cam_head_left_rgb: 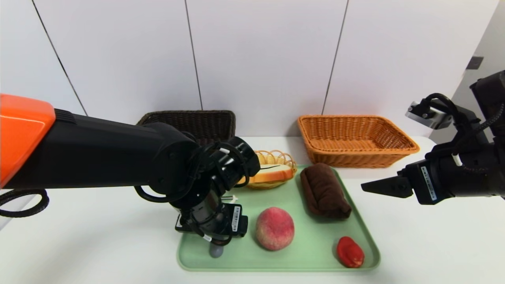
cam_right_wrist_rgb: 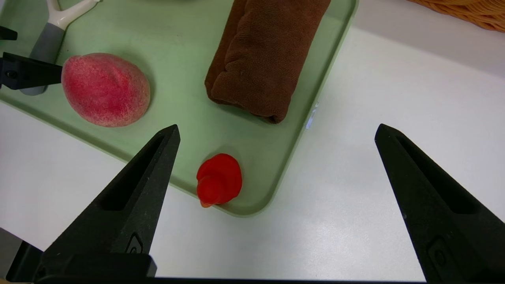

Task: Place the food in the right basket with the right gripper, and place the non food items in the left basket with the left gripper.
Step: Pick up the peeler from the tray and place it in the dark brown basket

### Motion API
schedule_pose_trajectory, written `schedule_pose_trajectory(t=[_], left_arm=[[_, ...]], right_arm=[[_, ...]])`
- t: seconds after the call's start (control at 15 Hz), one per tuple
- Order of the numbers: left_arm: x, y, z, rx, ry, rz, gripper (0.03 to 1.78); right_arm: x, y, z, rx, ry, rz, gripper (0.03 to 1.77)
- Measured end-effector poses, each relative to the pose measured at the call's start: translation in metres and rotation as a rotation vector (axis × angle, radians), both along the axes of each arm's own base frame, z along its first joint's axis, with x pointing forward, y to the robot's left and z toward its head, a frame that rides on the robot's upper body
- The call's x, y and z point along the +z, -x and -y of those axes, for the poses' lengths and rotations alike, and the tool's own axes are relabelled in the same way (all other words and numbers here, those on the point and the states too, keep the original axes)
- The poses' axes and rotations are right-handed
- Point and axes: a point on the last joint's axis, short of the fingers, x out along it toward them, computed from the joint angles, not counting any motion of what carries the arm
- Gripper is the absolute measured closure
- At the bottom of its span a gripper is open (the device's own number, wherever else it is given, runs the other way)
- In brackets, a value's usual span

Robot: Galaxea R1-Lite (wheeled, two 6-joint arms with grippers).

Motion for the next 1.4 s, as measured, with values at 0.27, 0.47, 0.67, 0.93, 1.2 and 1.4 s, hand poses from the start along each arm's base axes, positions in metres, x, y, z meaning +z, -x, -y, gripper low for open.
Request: schedule_pose_trajectory(t=[0.27,0.47,0.67,0.93,1.2,1.4], left_arm=[[-0.0049,-0.0028,0.0023,0.009,-0.005,-0.006,0.12],[-0.0069,-0.0039,0.0033,0.01,-0.009,-0.007,0.12],[-0.0085,-0.0046,0.004,0.01,-0.012,-0.01,0.12],[-0.009,-0.0054,0.0037,0.012,-0.011,-0.013,0.71],[-0.0085,-0.0053,0.0031,0.013,-0.013,-0.011,1.23],[-0.0081,-0.0048,0.0024,0.022,-0.031,0.0,1.54]], right_arm=[[0.0001,0.0015,0.0006,0.0,0.0,0.001,0.09],[0.0004,0.002,0.0008,0.0,-0.002,0.003,0.09],[0.0003,0.002,0.0008,0.0,-0.002,0.003,0.09],[0.0004,0.0018,0.0007,0.0,-0.002,0.005,0.09],[0.0006,0.0021,0.0009,0.0,-0.003,0.004,0.09],[0.0008,0.0025,0.001,0.001,-0.004,0.005,0.09]])
